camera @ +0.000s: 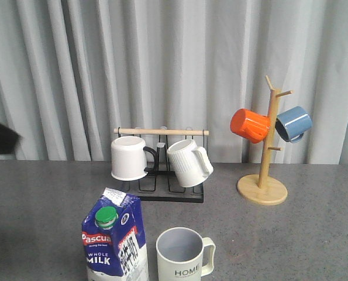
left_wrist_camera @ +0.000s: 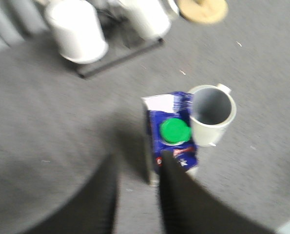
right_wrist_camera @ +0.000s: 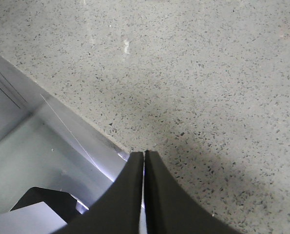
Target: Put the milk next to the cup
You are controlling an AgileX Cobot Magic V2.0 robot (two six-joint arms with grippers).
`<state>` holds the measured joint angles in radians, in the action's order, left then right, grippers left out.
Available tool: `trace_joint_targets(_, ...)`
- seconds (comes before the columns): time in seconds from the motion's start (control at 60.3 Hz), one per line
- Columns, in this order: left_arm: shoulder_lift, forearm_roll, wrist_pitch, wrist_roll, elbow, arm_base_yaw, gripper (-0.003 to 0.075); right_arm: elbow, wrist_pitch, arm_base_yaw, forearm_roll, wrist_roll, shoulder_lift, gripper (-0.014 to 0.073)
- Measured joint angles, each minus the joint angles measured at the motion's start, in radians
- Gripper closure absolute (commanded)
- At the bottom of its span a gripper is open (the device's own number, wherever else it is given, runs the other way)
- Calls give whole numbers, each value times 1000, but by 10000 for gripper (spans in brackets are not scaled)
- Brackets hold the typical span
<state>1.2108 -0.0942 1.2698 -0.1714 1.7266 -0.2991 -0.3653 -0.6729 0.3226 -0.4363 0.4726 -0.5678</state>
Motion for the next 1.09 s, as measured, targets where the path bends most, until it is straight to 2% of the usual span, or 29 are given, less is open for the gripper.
trace_joint_targets(0.249,-270,54,-54,52,-183,0,728,0,-16,0,0,0,0,599)
trace_joint_targets(0.663,-691,151,-207,229,-618,0,728,0,-18,0,0,0,0,599)
trace_joint_targets(0.846,-806,152,-175,236,-737,0,728,0,-18,0,0,0,0,599)
trace_joint_targets(1.095,-845,154,-91,239,-763,0,728,0,-18,0,0,0,0,599)
